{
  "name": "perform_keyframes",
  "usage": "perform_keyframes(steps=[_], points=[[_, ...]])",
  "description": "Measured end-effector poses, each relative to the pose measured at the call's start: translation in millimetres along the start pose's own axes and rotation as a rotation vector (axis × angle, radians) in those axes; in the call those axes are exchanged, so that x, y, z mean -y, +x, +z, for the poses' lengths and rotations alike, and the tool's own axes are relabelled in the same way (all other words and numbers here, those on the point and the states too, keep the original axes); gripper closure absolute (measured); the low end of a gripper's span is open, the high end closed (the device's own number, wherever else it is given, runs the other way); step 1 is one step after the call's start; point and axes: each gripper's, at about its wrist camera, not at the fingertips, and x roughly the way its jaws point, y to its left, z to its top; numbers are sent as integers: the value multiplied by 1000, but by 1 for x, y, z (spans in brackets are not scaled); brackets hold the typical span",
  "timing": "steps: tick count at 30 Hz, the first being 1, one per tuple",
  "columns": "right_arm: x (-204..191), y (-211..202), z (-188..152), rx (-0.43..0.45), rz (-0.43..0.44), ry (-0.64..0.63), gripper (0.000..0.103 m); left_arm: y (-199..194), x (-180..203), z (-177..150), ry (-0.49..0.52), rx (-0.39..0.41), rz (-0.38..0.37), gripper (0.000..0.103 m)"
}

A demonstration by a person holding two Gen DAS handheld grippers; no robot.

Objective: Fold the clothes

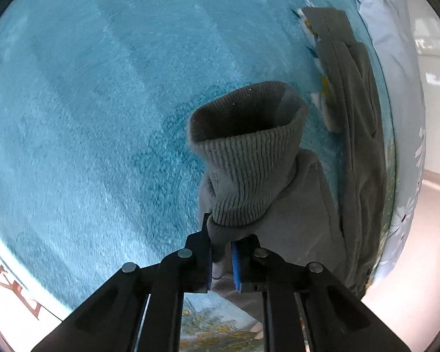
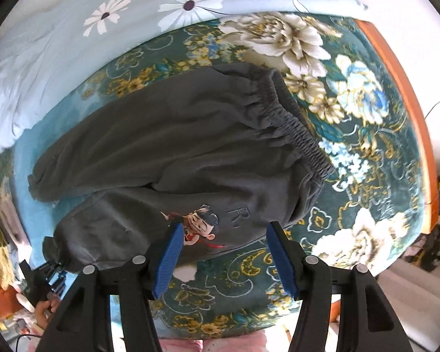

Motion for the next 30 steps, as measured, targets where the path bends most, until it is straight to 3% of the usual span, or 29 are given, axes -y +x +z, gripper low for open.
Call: perform_keyframes(steps=[2, 7, 14, 22, 24, 25, 28, 30], points=[[18, 10, 2, -4, 37, 40, 40, -4, -1, 2, -29, 0, -7, 93], [85, 43, 10, -31, 59, 230, 40, -7, 10, 6, -13, 2, 61, 93], [169, 100, -3, -131, 56, 494, 40, -8, 21, 14, -33, 2, 162, 93], [193, 155, -1, -185, 172, 658, 41, -17, 28, 24, -46, 14, 239, 92], [192, 165, 4, -201, 190, 679, 52, -21, 32, 26, -38, 23, 248, 94], [190, 167, 6, -208, 199, 690, 65, -24, 34, 27, -36, 29, 251, 94], [184, 165, 11, -211, 208, 704, 90, -35, 35, 33, -44, 46, 243, 97], [179, 155, 14, -204, 192, 669, 93, -45, 34, 38, -58, 63, 229, 98]])
